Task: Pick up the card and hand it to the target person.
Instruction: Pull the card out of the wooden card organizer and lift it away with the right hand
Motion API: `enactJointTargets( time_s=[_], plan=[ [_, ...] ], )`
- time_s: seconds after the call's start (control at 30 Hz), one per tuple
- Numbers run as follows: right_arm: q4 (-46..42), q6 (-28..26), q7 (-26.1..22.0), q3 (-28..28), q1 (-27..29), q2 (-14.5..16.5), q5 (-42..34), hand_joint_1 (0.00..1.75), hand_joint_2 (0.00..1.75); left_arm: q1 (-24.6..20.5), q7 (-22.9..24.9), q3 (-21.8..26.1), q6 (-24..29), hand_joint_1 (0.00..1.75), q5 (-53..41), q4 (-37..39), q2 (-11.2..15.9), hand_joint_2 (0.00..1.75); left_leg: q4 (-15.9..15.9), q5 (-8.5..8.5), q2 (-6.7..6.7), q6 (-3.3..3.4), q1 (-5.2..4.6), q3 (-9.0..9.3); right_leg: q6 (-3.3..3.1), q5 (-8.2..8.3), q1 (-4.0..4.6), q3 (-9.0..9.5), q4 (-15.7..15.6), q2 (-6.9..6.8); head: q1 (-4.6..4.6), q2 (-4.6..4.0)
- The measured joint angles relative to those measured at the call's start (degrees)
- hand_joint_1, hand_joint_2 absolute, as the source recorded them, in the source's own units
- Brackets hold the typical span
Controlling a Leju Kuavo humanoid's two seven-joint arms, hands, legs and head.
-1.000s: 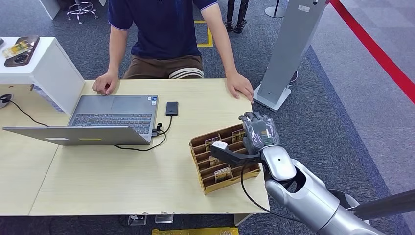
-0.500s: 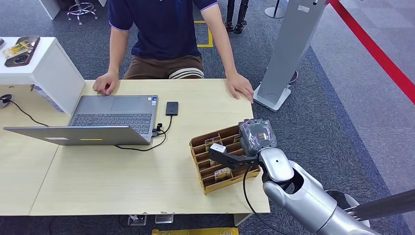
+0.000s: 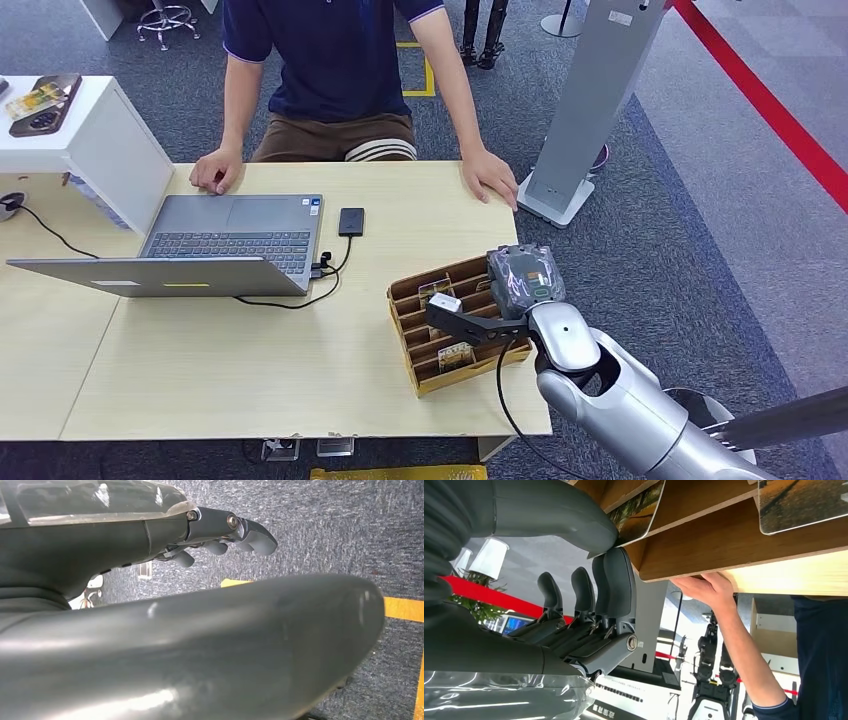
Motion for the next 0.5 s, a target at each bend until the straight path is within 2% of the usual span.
enactJointTargets(
  time_s=[0.17, 0.3, 0.4, 0.5],
  plan=[
    [0.26, -0.13, -0.46, 0.03, 0.04, 0.14, -0.47, 1.04, 1.75, 0.0, 0.0, 0.0, 0.0, 0.0, 0.01, 0.0, 0.0, 0.0, 0.0, 0.0, 0.0, 0.0, 0.0, 0.0, 0.0, 0.0, 0.0, 0.0, 0.0, 0.0, -0.02, 0.0],
    [0.69, -0.31, -0.54, 0.04, 0.27, 0.34, -0.67, 0.98, 1.75, 0.0, 0.0, 0.0, -0.04, 0.0, 0.0, 0.0, 0.0, 0.0, 0.0, 0.0, 0.0, 0.0, 0.0, 0.0, 0.0, 0.0, 0.0, 0.0, 0.0, 0.0, -0.03, 0.0],
    [0.87, -0.37, -0.55, 0.04, 0.3, 0.42, -0.68, 0.84, 1.75, 0.0, 0.0, 0.0, -0.15, 0.0, -0.01, 0.0, 0.0, 0.0, 0.0, 0.0, 0.0, 0.0, 0.0, 0.02, 0.0, 0.0, 0.0, 0.01, 0.0, 0.0, -0.03, 0.0],
    [0.95, -0.37, -0.56, 0.04, 0.36, 0.45, -0.7, 0.81, 1.75, 0.0, -0.04, 0.0, -0.3, 0.0, -0.08, 0.0, 0.0, 0.0, 0.0, 0.0, 0.0, 0.0, 0.0, 0.03, 0.0, 0.0, 0.0, 0.02, 0.0, 0.0, -0.01, 0.0]
  ],
)
